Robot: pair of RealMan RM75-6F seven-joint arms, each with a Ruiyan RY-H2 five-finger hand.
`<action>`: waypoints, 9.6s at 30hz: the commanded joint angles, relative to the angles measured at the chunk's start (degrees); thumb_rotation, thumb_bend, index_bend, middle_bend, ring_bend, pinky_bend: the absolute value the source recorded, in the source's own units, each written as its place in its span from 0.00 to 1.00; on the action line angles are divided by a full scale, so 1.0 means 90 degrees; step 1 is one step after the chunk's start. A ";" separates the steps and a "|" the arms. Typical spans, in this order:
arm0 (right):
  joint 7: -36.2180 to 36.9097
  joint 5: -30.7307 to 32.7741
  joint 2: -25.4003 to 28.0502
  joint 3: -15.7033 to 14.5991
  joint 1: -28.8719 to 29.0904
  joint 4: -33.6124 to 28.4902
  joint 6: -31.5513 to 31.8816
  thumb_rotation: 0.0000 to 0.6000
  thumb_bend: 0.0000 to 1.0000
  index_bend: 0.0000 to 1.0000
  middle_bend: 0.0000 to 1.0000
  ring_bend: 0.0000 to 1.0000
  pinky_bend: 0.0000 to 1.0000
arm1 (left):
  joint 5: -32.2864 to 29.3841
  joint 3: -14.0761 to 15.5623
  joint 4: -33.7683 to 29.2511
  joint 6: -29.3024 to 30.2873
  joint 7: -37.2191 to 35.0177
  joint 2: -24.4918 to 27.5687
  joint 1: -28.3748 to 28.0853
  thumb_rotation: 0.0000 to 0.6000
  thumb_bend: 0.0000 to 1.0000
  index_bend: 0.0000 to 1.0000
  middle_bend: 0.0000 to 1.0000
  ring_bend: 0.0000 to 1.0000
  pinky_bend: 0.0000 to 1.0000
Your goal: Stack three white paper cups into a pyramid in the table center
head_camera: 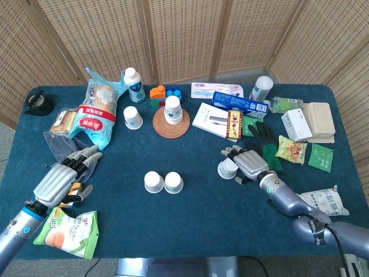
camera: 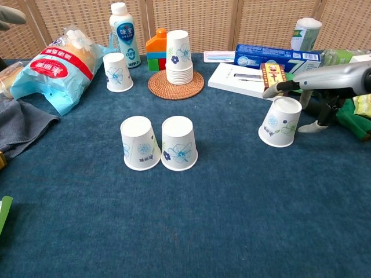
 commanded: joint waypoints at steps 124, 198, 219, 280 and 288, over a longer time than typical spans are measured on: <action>0.0045 0.0758 0.0236 0.0495 0.2951 -0.1150 -0.0855 1.00 0.39 0.41 0.32 0.27 0.65 | -0.0215 -0.0235 0.0691 -0.0073 -0.0915 -0.0082 0.0435 1.00 0.48 0.00 0.00 0.00 0.14; -0.0500 0.1969 -0.0244 -0.0046 0.3987 -0.0889 -0.0703 1.00 0.37 0.24 0.23 0.18 0.58 | -0.0190 -0.0181 0.1193 -0.0043 -0.1460 -0.0244 0.0500 1.00 0.48 0.00 0.00 0.00 0.13; -0.0521 0.2020 0.0076 -0.0148 0.3989 -0.1208 -0.0644 1.00 0.37 0.14 0.20 0.16 0.55 | -0.0103 -0.0202 0.1093 0.0003 -0.1414 -0.0226 0.0448 1.00 0.48 0.00 0.00 0.00 0.13; 0.1593 0.1318 0.1684 0.0497 0.1165 -0.0941 0.0752 1.00 0.39 0.14 0.19 0.15 0.48 | -0.0081 -0.0189 0.0715 0.0386 -0.1351 0.0114 0.0677 1.00 0.48 0.00 0.00 0.00 0.11; 0.1939 0.1107 0.1758 0.0458 0.0542 -0.0801 0.1015 1.00 0.39 0.14 0.19 0.14 0.48 | -0.0066 -0.0173 0.0666 0.0428 -0.1344 0.0168 0.0732 1.00 0.48 0.00 0.00 0.00 0.10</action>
